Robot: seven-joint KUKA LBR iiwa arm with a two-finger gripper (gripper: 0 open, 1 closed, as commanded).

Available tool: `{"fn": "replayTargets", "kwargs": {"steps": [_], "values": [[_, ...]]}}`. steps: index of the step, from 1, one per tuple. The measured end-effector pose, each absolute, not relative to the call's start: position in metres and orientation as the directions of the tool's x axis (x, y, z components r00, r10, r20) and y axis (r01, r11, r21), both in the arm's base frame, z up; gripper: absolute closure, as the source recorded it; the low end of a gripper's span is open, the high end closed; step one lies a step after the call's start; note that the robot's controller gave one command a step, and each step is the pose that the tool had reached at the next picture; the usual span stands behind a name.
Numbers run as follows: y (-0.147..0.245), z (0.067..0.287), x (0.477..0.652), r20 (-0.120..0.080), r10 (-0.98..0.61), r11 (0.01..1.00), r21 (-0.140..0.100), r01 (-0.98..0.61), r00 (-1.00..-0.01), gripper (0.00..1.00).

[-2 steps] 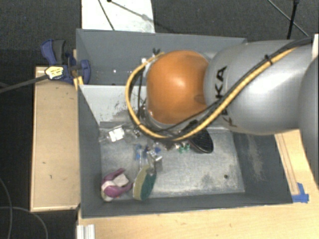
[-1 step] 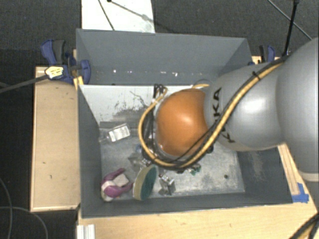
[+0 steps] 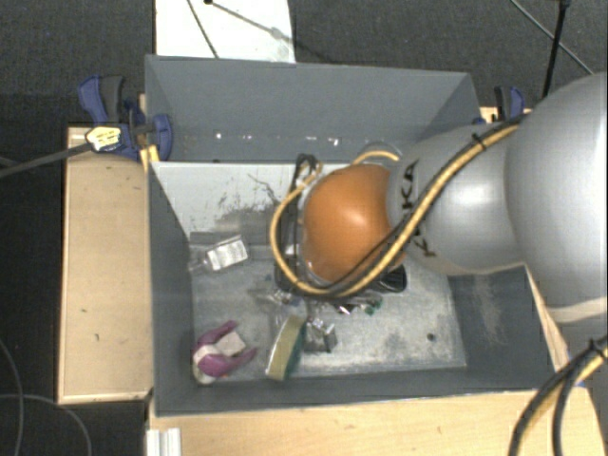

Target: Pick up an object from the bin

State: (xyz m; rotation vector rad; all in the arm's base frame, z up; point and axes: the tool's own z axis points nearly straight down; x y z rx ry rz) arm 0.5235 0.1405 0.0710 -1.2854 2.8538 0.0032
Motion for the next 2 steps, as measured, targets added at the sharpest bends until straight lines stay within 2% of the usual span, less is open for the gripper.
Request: {"fn": "replayTargets", "kwargs": {"steps": [1,2], "values": [[0.144,0.076,0.524,-0.019,-0.749,0.662,-0.005,-0.749,-0.662,1.0],[0.147,0.249,0.524,-0.009,-0.752,0.659,-0.006,-0.752,-0.659,1.0]]}}
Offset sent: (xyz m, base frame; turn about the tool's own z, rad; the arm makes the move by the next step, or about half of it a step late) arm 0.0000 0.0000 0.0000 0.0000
